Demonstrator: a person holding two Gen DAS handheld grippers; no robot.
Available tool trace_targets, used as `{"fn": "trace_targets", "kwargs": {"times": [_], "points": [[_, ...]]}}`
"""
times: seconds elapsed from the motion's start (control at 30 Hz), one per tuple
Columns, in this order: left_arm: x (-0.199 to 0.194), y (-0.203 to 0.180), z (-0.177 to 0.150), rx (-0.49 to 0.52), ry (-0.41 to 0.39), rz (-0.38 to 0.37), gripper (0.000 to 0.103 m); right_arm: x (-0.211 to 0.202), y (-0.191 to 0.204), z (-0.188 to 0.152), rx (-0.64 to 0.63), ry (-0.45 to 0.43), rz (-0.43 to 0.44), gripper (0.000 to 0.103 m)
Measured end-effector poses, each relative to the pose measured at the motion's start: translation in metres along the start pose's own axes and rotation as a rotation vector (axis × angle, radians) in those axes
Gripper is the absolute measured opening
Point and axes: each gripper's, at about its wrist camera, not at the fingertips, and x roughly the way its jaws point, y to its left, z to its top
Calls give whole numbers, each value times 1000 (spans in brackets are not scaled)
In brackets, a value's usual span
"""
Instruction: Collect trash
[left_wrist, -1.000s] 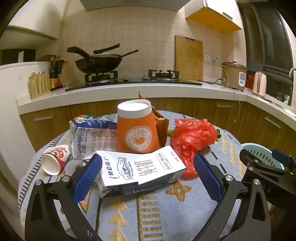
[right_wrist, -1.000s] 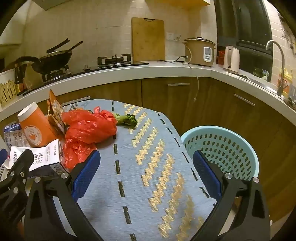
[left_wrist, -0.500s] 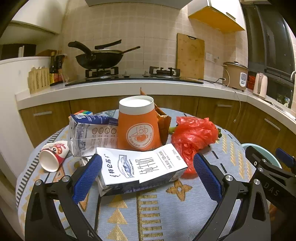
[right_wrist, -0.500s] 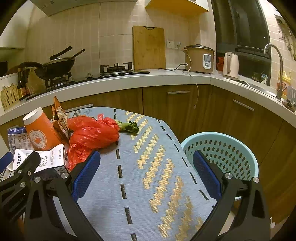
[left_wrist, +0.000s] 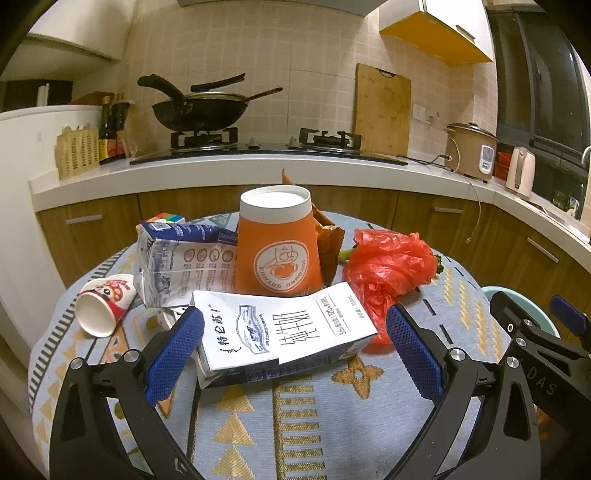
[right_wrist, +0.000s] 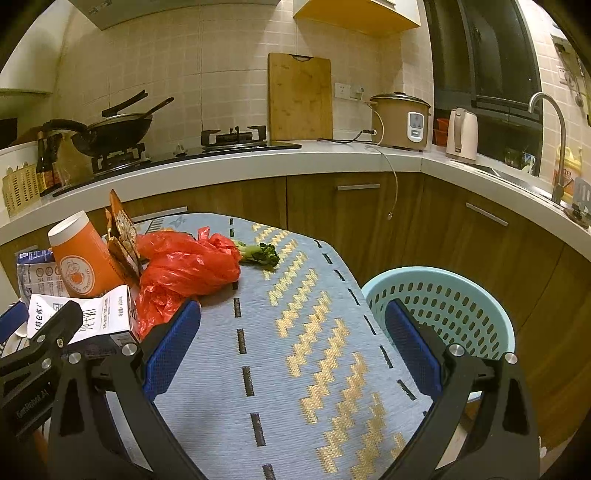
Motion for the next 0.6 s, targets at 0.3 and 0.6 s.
{"fn": "trace_targets", "kwargs": {"times": [0.3,0.6], "points": [[1,2,1,-3,4,-1,96,-1,1,0,-9,-6,-1,95],[1,2,0,-3,2,-3,96,-1,2,0,-9,-6,-2,95]]}}
